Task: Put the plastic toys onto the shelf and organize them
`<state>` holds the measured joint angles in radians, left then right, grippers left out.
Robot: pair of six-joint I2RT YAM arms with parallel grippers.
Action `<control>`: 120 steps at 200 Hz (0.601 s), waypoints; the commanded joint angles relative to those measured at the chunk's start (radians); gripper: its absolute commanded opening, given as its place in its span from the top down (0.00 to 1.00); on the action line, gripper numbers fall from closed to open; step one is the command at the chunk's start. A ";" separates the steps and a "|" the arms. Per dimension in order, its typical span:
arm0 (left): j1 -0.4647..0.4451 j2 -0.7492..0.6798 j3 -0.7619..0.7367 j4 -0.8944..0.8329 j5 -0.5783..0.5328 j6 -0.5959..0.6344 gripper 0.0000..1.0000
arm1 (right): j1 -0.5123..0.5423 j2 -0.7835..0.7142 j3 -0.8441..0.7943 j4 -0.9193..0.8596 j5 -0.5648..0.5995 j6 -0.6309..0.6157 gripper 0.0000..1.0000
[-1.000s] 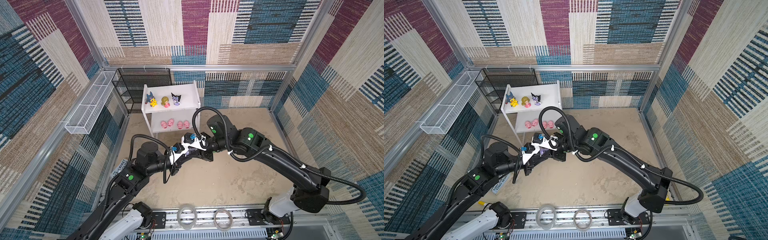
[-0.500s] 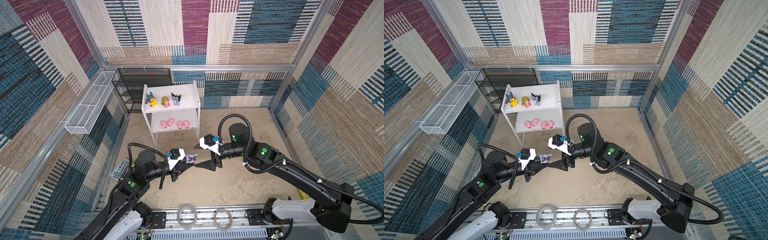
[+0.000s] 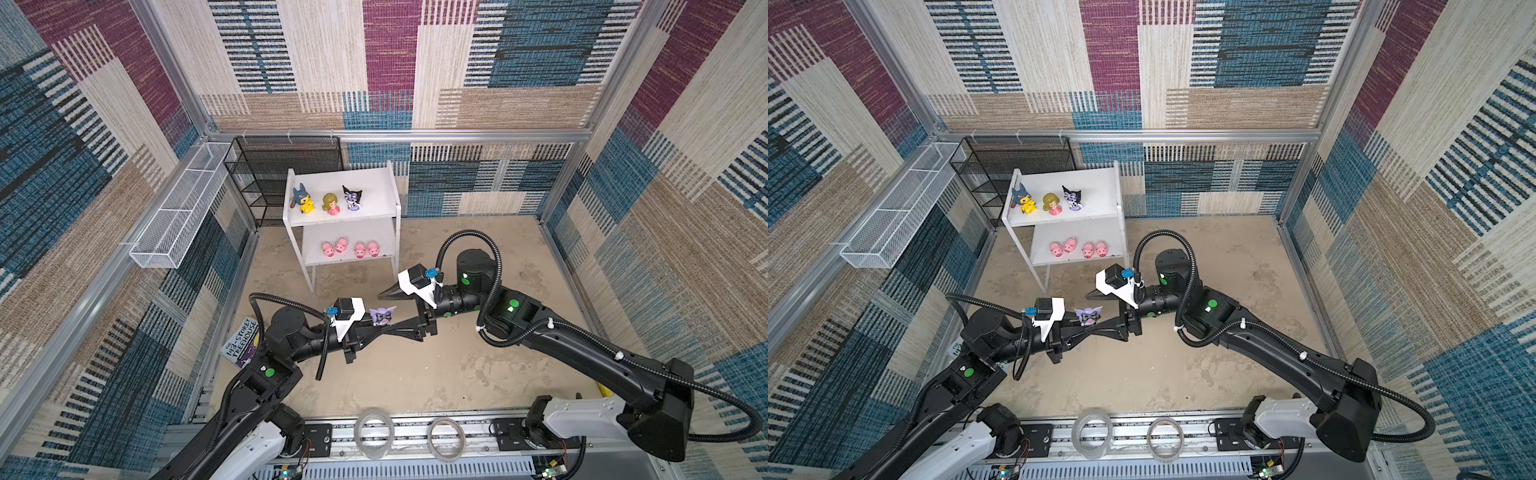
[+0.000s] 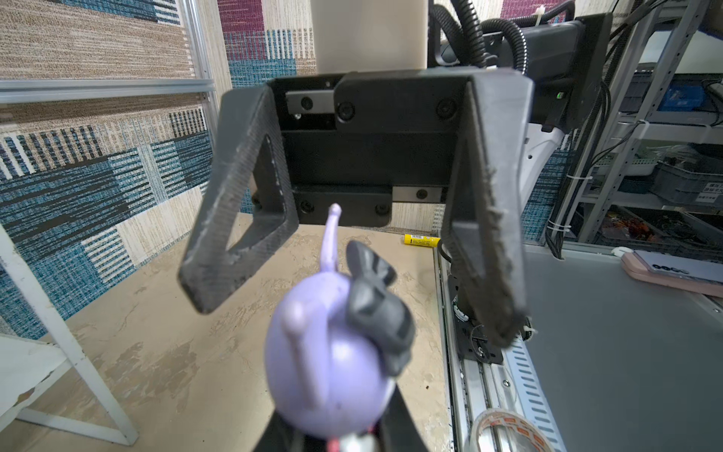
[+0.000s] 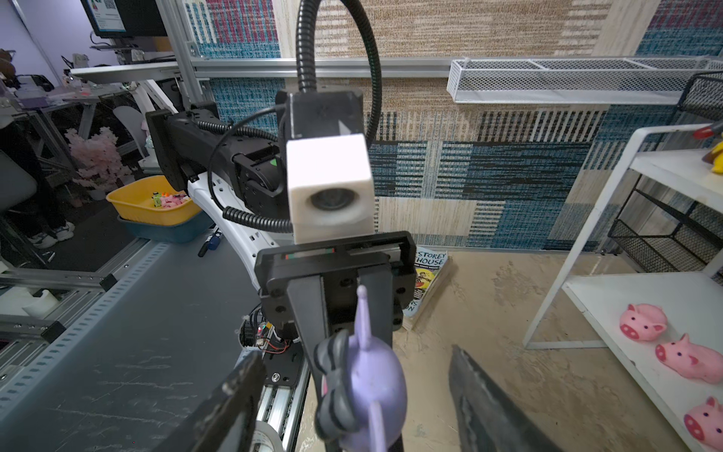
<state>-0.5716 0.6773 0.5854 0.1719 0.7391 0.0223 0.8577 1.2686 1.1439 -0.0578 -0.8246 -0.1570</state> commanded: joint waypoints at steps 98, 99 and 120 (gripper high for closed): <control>0.001 0.010 -0.024 0.170 0.017 -0.104 0.99 | 0.003 0.035 -0.008 0.125 -0.061 0.068 0.69; 0.001 0.009 -0.024 0.171 0.017 -0.104 0.99 | 0.003 0.035 -0.008 0.125 -0.061 0.068 0.69; 0.002 0.007 -0.025 0.162 0.010 -0.102 0.85 | 0.001 0.032 -0.001 0.125 -0.023 0.062 0.71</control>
<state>-0.5716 0.6861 0.5610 0.2916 0.7624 -0.0795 0.8566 1.3014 1.1328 0.0319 -0.8696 -0.1112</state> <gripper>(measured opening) 0.191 0.355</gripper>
